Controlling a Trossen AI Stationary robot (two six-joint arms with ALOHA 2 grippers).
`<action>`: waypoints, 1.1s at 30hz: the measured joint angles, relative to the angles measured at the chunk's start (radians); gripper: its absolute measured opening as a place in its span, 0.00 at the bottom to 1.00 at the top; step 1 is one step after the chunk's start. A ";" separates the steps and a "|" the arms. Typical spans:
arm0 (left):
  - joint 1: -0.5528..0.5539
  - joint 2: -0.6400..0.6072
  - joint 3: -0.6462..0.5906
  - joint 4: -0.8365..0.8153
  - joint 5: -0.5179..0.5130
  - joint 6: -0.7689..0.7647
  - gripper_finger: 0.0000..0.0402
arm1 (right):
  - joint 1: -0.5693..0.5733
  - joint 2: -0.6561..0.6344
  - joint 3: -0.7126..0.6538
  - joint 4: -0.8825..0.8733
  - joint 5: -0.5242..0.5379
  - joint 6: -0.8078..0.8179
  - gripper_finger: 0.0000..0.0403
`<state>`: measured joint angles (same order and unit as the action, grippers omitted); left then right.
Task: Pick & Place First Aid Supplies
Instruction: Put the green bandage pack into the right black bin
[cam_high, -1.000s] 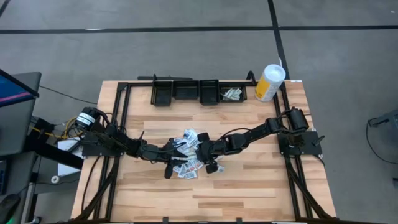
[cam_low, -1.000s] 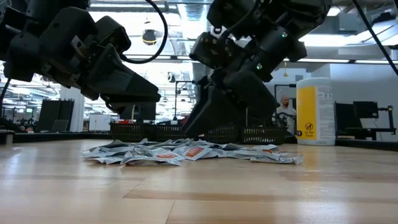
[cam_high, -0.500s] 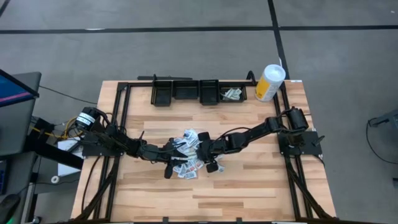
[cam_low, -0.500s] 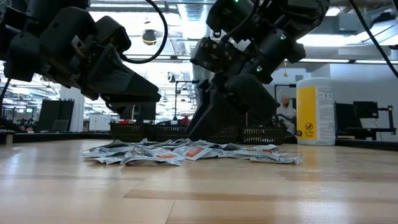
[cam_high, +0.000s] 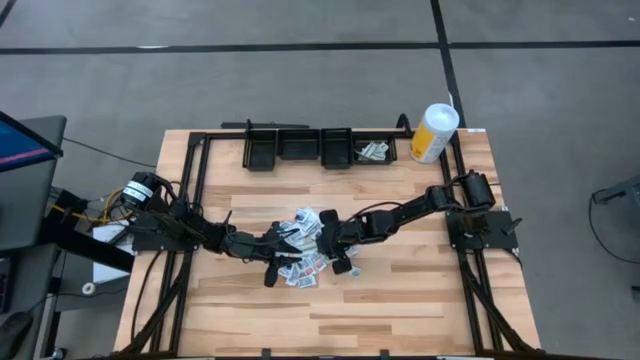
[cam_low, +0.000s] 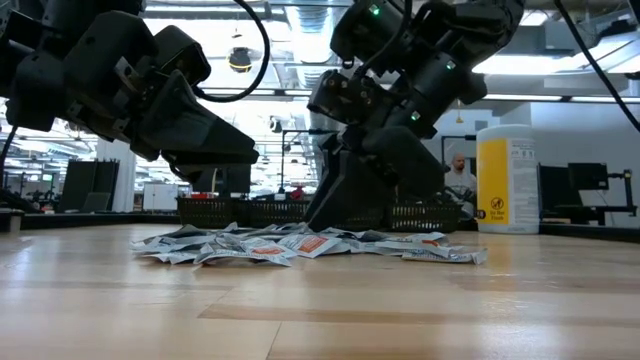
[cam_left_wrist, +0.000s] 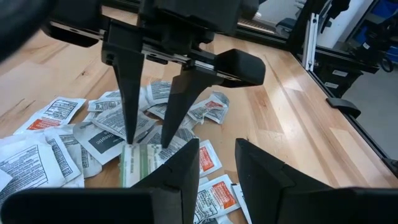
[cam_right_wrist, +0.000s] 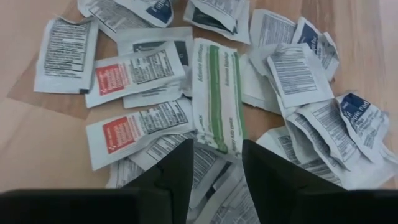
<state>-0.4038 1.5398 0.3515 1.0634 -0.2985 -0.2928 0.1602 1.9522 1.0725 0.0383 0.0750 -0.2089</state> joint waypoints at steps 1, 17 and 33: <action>0.000 0.000 0.000 0.000 0.000 0.000 0.26 | -0.001 0.000 0.000 0.000 0.000 -0.001 0.32; 0.000 0.000 0.000 0.000 0.000 0.000 0.26 | 0.001 0.000 0.000 0.019 -0.050 -0.011 0.28; 0.000 0.000 0.000 0.000 0.000 0.000 0.26 | -0.016 0.000 0.000 0.026 -0.052 -0.035 0.28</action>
<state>-0.4038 1.5398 0.3515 1.0634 -0.2985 -0.2928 0.1441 1.9526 1.0725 0.0647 0.0231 -0.2436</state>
